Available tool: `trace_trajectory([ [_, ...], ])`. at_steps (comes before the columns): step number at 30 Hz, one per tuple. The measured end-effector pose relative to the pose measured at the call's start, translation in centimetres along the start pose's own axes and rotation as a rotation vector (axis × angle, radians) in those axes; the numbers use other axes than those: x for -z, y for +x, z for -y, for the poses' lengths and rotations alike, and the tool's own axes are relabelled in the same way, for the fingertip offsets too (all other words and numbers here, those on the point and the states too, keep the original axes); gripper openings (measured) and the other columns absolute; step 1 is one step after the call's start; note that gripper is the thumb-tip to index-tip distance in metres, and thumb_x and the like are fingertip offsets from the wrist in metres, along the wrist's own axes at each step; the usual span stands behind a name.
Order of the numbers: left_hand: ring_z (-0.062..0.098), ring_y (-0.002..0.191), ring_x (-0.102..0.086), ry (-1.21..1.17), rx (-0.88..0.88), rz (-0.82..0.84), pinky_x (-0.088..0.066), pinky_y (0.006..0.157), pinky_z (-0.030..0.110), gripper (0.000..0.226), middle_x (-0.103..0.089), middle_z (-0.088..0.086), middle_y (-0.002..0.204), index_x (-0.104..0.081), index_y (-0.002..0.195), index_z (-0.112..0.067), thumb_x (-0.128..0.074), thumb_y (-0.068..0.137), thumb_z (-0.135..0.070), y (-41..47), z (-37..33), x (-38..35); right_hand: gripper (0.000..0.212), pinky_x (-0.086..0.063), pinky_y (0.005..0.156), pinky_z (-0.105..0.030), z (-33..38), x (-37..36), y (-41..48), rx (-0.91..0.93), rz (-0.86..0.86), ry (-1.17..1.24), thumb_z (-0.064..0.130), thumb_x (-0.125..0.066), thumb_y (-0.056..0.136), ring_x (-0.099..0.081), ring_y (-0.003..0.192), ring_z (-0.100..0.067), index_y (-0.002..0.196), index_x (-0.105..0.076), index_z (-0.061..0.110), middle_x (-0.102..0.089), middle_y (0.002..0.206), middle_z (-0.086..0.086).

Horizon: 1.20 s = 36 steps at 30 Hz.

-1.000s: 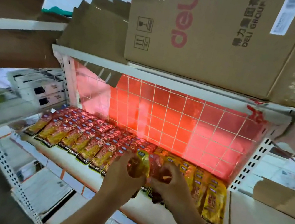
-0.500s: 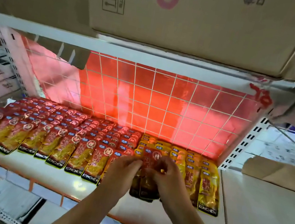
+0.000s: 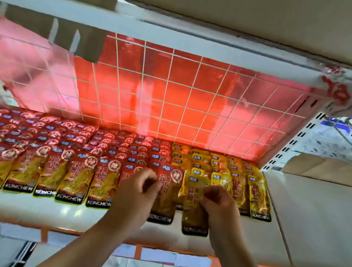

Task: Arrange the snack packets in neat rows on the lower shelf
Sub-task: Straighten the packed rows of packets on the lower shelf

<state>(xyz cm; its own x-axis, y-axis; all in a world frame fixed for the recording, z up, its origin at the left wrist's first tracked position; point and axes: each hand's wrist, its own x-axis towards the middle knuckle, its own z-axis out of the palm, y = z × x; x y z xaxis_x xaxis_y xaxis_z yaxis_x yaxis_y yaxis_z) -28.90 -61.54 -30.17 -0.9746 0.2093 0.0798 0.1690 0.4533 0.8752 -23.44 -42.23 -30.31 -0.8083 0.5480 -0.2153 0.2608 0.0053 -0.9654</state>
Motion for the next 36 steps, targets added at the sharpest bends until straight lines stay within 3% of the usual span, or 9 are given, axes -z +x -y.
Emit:
trace_trajectory([
  [3, 0.004, 0.067, -0.062, 0.106, -0.108, -0.042, -0.048, 0.060, 0.032, 0.022, -0.065, -0.013, 0.074, -0.057, 0.086, -0.032, -0.071, 0.095, -0.017, -0.4, 1.9, 0.4, 0.027, -0.056, 0.068, -0.047, -0.7, 0.7, -0.3, 0.125, -0.059, -0.273, 0.000, -0.079, 0.077, -0.061, 0.070, -0.023, 0.082, -0.061, 0.021, -0.064, 0.079, -0.004],
  [5, 0.007, 0.071, -0.065, 0.125, -0.156, -0.061, -0.053, 0.064, 0.036, 0.022, -0.067, -0.014, 0.077, -0.060, 0.089, -0.030, -0.074, 0.091, -0.013, -0.6, 2.5, 0.2, 0.040, -0.048, 0.064, -0.034, -1.1, 0.6, -0.7, 0.206, -0.055, -0.493, 0.009, -0.088, 0.067, -0.056, 0.076, -0.021, 0.086, -0.055, 0.023, -0.060, 0.086, -0.002],
  [9, 0.000, 0.071, -0.064, 0.082, -0.229, -0.074, -0.048, 0.061, 0.021, 0.022, -0.066, -0.019, 0.077, -0.061, 0.089, -0.029, -0.075, 0.091, -0.012, -1.2, 2.7, -0.6, 0.054, -0.036, 0.061, -0.014, -1.3, 2.4, -0.1, 0.254, -0.110, -0.633, 0.021, -0.089, 0.067, -0.050, 0.082, -0.006, 0.104, -0.050, 0.025, -0.051, 0.100, 0.004],
  [14, -0.001, 0.068, -0.065, 0.054, -0.229, -0.037, -0.041, 0.057, 0.010, 0.024, -0.065, -0.021, 0.071, -0.057, 0.089, -0.034, -0.072, 0.093, -0.015, -3.0, 2.9, -1.9, 0.057, -0.039, 0.066, -0.027, -1.5, 6.8, 1.8, 0.243, -0.257, -0.743, 0.016, -0.083, 0.068, -0.055, 0.087, -0.022, 0.117, -0.055, 0.016, -0.055, 0.105, 0.000],
  [17, 0.001, 0.068, -0.066, 0.017, -0.209, -0.049, -0.045, 0.057, 0.014, 0.025, -0.067, -0.020, 0.073, -0.057, 0.087, -0.035, -0.070, 0.094, -0.015, -3.9, 2.8, -2.6, 0.055, -0.044, 0.070, -0.031, -1.6, 8.0, 3.0, 0.201, -0.308, -0.770, 0.016, -0.081, 0.070, -0.060, 0.091, -0.029, 0.119, -0.056, 0.013, -0.055, 0.117, -0.005],
  [19, 0.003, 0.067, -0.066, -0.005, -0.179, -0.071, -0.047, 0.056, 0.018, 0.026, -0.068, -0.021, 0.078, -0.058, 0.087, -0.035, -0.070, 0.094, -0.013, -4.0, 2.8, -2.9, 0.052, -0.048, 0.074, -0.032, -1.5, 8.3, 3.9, 0.179, -0.322, -0.773, 0.023, -0.081, 0.073, -0.060, 0.094, -0.029, 0.118, -0.058, 0.015, -0.050, 0.125, -0.005],
  [24, 0.003, 0.066, -0.067, 0.013, -0.169, -0.085, -0.049, 0.055, 0.017, 0.025, -0.067, -0.017, 0.071, -0.059, 0.089, -0.035, -0.070, 0.093, -0.013, -4.2, 2.9, -3.1, 0.047, -0.054, 0.079, -0.041, -2.0, 7.6, 5.8, 0.193, -0.335, -0.792, 0.044, -0.079, 0.073, -0.056, 0.095, -0.027, 0.107, -0.060, 0.019, -0.055, 0.111, -0.003],
  [31, 0.001, 0.065, -0.068, 0.067, -0.157, -0.083, -0.056, 0.053, 0.025, 0.019, -0.069, -0.017, 0.073, -0.059, 0.093, -0.035, -0.069, 0.094, -0.019, -4.0, 3.4, -3.4, 0.051, -0.049, 0.092, -0.045, -3.2, 7.5, 7.1, 0.179, -0.353, -0.871, 0.052, -0.073, 0.076, -0.050, 0.109, -0.031, 0.112, -0.058, 0.019, -0.057, 0.118, -0.009],
  [36, 0.002, 0.070, -0.068, 0.087, -0.190, -0.097, -0.055, 0.053, 0.020, 0.004, -0.067, -0.018, 0.077, -0.059, 0.095, -0.035, -0.061, 0.093, -0.033, -4.0, 3.1, -3.3, 0.056, -0.048, 0.095, -0.047, -3.0, 7.5, 7.2, 0.154, -0.336, -0.904, 0.057, -0.073, 0.076, -0.051, 0.113, -0.035, 0.116, -0.059, 0.019, -0.056, 0.123, -0.010],
])
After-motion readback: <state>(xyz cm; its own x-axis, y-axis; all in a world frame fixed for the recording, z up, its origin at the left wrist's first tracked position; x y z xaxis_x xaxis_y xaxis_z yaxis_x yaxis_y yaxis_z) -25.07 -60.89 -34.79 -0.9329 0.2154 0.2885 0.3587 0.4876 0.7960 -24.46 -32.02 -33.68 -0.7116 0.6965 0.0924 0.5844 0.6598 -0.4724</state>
